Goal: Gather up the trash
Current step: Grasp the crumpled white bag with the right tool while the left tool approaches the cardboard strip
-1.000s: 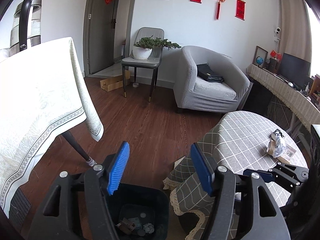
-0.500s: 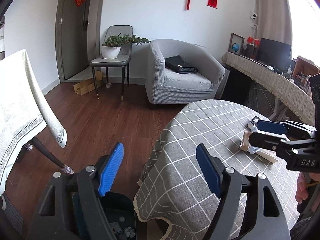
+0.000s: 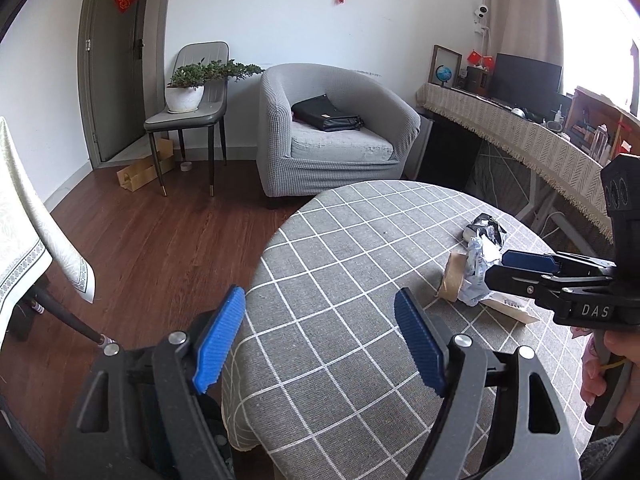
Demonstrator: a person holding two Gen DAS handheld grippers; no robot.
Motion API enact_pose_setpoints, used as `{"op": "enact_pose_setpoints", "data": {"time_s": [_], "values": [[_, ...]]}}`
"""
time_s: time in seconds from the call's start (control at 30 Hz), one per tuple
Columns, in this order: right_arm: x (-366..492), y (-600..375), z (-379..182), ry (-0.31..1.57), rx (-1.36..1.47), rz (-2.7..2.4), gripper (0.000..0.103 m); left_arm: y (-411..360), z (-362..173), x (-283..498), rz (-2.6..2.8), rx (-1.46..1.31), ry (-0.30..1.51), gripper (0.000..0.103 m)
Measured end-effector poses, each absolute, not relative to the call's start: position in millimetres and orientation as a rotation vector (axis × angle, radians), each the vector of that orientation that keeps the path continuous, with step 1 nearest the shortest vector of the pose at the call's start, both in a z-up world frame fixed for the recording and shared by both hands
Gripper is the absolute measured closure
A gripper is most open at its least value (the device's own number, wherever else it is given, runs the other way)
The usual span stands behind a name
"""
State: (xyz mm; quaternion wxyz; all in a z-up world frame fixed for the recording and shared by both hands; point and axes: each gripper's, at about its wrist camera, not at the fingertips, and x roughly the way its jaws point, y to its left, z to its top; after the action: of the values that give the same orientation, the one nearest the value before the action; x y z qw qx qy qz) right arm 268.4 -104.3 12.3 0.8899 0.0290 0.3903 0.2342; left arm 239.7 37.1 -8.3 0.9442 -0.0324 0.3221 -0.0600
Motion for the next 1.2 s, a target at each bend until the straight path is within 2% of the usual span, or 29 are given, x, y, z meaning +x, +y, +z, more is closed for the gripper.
{"op": "enact_pose_setpoints", "data": {"time_s": [0.83,1.2], "values": [[299.1,-127.1,-1.9,0.844,0.148,0.444,0.041,-9.6,-25.0,272.3,-0.257,-0.005,0.700,0.022],[321.2,-109.0,-2.8,0.860,0.155,0.460,0.041,-38.7,-40.5,285.7,-0.384,0.018,0.795,0.022]]}}
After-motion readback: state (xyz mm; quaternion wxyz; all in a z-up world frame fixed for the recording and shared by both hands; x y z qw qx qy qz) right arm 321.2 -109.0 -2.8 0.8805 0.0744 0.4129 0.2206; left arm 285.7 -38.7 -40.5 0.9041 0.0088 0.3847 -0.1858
